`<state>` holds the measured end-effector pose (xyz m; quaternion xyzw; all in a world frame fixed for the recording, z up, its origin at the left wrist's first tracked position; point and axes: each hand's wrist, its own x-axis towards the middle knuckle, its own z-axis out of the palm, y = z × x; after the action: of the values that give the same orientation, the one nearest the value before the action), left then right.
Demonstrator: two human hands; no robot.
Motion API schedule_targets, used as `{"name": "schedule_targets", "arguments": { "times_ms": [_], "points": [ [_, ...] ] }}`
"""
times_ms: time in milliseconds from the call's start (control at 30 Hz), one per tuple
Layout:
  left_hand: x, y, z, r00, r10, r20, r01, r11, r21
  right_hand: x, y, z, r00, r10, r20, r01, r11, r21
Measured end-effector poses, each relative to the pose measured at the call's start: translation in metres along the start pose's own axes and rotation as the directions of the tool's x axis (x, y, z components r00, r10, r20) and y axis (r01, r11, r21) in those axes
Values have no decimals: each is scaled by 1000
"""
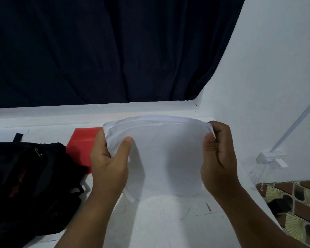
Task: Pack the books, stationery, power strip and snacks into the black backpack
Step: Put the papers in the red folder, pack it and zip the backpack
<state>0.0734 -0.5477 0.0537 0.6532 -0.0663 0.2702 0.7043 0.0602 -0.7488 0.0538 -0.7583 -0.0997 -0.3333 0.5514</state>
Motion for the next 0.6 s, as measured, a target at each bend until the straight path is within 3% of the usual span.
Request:
{"name": "schedule_targets", "arguments": {
  "times_ms": [233, 367, 433, 600],
  "points": [
    [-4, -5, 5, 1000, 19, 15, -19, 1000, -1, 0, 5, 9, 990, -61, -129, 60, 998, -15],
    [-5, -16, 3, 998, -67, 17, 67, 997, 37, -2, 14, 7, 1000, -25, -11, 25, 999, 22],
    [-6, -21, 3, 996, -87, -9, 88, 993, 76, -8, 23, 7, 998, 27, 53, -24, 999, -44],
    [-10, -17, 7, 1000, 28, -9, -27, 986, 162, -15, 26, 7, 999, 35, -6, -35, 995, -93]
  ]
}}
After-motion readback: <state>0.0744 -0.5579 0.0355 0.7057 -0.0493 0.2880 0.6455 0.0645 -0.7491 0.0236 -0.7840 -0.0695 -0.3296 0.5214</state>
